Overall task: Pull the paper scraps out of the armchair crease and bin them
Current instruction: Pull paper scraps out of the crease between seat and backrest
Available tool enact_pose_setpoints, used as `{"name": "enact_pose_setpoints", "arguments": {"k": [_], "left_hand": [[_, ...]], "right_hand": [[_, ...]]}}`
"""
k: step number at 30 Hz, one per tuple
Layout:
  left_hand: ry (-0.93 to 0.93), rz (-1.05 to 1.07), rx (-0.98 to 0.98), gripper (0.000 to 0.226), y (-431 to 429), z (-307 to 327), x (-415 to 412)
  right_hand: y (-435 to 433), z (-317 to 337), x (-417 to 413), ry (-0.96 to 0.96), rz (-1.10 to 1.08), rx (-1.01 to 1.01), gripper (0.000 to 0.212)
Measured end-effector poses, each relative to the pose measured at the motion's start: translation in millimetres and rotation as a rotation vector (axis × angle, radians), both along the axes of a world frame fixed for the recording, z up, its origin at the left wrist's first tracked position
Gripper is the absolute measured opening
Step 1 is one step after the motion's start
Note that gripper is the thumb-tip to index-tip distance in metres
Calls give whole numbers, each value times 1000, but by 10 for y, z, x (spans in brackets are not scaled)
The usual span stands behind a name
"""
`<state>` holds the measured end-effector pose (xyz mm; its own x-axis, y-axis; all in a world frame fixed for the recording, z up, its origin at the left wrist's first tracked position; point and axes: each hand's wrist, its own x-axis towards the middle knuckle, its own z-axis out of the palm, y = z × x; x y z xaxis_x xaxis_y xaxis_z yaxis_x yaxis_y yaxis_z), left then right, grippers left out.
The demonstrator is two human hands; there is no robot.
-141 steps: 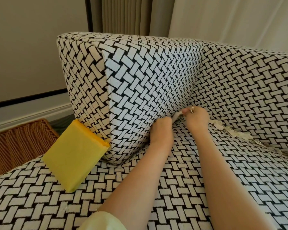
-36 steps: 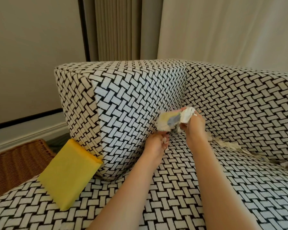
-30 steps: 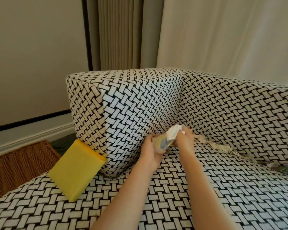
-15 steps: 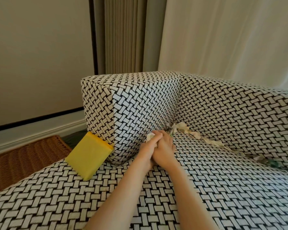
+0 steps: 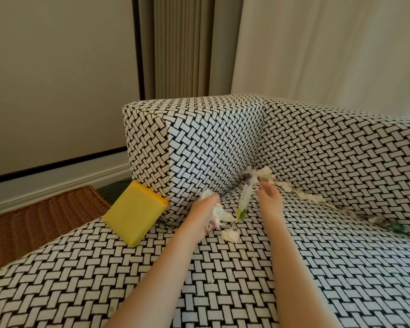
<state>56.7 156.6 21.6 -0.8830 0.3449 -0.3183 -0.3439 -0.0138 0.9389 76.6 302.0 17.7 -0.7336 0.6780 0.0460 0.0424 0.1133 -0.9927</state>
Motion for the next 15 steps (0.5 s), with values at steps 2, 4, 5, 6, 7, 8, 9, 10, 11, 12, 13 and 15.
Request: {"name": "enact_pose_setpoints", "arguments": {"k": [2, 4, 5, 6, 7, 8, 9, 10, 11, 12, 13, 15], "left_hand": [[201, -33, -244, 8, 24, 3, 24], [372, -103, -411, 18, 40, -1, 14], [435, -152, -487, 22, 33, 16, 26], [485, -209, -567, 24, 24, 37, 44], [522, -271, -629, 23, 20, 38, 56], [551, -338, -673, 19, 21, 42, 77], [578, -401, -696, 13, 21, 39, 95], [610, -456, -722, 16, 20, 38, 113], [636, -516, -767, 36, 15, 27, 118], [648, -567, -821, 63, 4, 19, 129], [653, -598, -864, 85, -7, 15, 140], [710, -620, -913, 101, -33, 15, 172]], "right_hand": [[-55, -66, -71, -135, 43, 323, 37], [-133, -173, -138, -310, 142, 685, 45], [-153, -206, -162, -349, 144, 788, 44], [-162, -203, -168, -354, 130, 798, 41], [-161, -188, -161, -321, 115, 759, 38], [-143, -193, -154, -280, 101, 704, 36], [-122, -183, -132, -236, 81, 666, 34], [-87, -175, -114, -190, 44, 619, 33], [-53, -164, -93, -136, 7, 546, 31], [-27, -149, -61, -89, -24, 459, 30], [-2, -140, -34, -49, -53, 360, 29], [46, -118, 0, 0, -81, 139, 31]]}}
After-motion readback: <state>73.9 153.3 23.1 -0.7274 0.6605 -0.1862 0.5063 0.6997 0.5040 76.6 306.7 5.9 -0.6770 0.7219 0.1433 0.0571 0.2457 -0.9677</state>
